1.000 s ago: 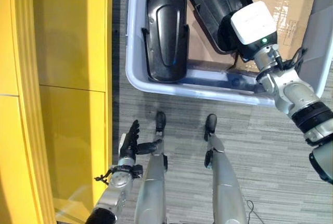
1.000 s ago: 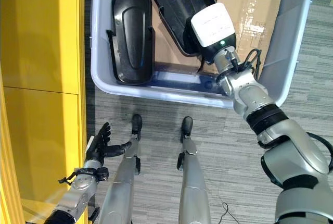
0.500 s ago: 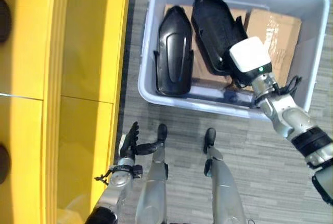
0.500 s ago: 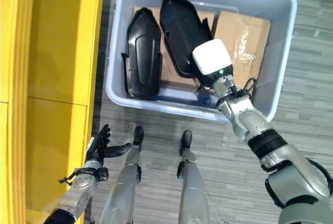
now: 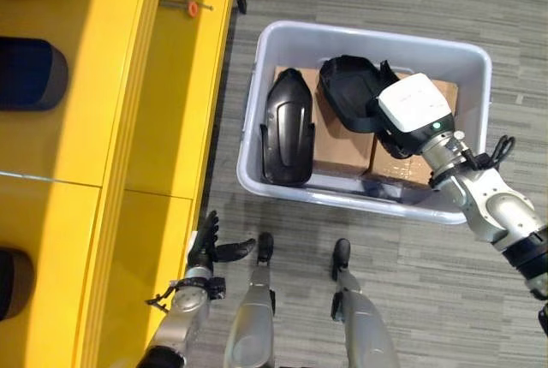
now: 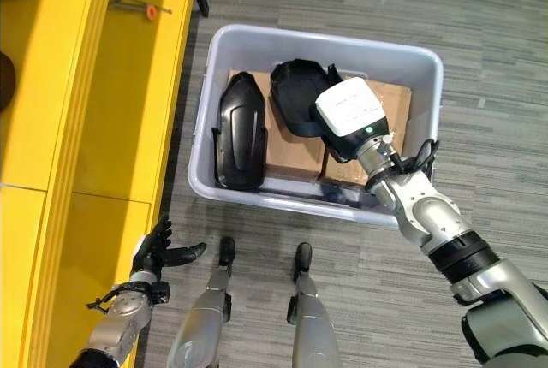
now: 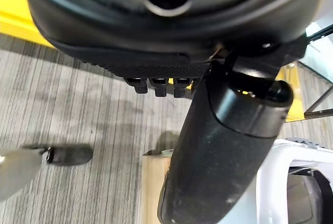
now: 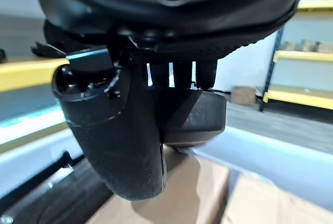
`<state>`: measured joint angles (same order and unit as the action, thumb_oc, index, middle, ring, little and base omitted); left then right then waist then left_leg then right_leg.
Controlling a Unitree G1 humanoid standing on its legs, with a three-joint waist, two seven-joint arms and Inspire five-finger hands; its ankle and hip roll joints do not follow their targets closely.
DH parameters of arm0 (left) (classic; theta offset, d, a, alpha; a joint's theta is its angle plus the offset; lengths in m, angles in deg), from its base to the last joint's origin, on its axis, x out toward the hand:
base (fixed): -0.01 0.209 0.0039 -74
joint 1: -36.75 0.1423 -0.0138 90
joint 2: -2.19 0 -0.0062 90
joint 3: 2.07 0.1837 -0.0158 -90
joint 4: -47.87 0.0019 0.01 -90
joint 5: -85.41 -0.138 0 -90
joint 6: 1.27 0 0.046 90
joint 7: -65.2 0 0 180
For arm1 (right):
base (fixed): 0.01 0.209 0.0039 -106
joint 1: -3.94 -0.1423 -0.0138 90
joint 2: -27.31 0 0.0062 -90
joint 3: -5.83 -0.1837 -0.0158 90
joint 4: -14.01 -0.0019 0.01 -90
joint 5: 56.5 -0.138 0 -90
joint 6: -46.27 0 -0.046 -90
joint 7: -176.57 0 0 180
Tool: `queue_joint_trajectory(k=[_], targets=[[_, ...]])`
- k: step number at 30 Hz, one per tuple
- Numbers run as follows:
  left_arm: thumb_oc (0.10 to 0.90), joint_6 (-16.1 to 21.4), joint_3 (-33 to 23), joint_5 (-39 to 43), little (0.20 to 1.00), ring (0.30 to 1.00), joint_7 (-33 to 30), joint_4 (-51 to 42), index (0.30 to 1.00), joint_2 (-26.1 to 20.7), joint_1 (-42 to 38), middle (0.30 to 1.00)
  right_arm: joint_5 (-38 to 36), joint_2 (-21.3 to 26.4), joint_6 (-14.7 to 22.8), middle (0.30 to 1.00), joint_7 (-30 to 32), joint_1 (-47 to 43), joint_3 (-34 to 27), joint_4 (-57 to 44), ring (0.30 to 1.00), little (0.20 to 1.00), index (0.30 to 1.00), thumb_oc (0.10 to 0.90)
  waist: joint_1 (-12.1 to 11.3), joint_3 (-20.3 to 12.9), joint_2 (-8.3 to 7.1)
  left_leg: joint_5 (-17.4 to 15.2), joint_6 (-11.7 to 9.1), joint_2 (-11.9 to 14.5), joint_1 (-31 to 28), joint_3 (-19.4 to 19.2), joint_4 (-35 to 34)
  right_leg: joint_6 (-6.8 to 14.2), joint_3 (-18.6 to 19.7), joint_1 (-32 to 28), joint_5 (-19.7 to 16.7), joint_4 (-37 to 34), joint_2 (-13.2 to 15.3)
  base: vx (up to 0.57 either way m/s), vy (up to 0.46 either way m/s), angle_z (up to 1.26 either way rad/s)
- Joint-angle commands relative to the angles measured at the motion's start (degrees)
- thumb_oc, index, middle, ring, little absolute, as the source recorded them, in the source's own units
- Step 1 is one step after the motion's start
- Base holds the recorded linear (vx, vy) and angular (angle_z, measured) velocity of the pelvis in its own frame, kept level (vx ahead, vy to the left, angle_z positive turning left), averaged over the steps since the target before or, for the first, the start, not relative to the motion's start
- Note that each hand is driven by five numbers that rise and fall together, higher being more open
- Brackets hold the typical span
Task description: Move parts from the plastic box to the shelf.
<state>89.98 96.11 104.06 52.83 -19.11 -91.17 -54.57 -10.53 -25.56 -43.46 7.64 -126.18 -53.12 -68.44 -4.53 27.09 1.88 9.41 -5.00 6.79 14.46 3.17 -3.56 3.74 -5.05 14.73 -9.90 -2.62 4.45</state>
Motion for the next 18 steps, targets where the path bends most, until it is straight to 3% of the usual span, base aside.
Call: queue_joint_trajectory(k=[1, 13, 18], targets=[[0.900, 1.5, -0.2, -3.3, 1.000, 1.000, 1.9, 1.0, 1.000, -2.5, 5.2, 1.000, -1.9, 1.6, 2.1, 0.300, 1.2, -0.3, -2.2, -6.7, 0.300, 0.300, 0.300, 0.400, 0.3, -11.0, -5.17, -1.9, -1.8, 1.0, -4.5, -0.7, -1.4, 2.6, -1.4, -5.5, 0.6, -2.2, 1.7, 0.04, 0.014, -0.02], [0.900, 0.5, -3.2, -4.9, 1.000, 1.000, 4.6, 2.3, 1.000, -0.6, 9.8, 1.000, -5.0, -1.2, 6.1, 0.300, -3.5, 3.7, -2.1, -11.8, 0.300, 0.300, 0.300, 0.400, -0.8, -18.5, -5.13, -3.6, -1.4, 2.3, -11.3, -1.0, -1.4, 2.3, -1.3, -12.2, 2.6, -2.4, 0.7, 0.02, -0.008, -0.01], [0.900, 0.3, -4.6, -4.2, 1.000, 1.000, 4.5, 3.3, 1.000, 0.6, 11.0, 1.000, -5.7, -2.4, 6.9, 0.300, -3.8, 3.7, -2.2, -13.7, 0.300, 0.300, 0.300, 0.400, -2.1, -21.0, -5.14, -2.4, -1.9, 3.5, -12.5, 1.1, -1.4, 1.2, -1.9, -14.9, 4.4, -2.3, -1.0, 0.00, -0.083, 0.08]])
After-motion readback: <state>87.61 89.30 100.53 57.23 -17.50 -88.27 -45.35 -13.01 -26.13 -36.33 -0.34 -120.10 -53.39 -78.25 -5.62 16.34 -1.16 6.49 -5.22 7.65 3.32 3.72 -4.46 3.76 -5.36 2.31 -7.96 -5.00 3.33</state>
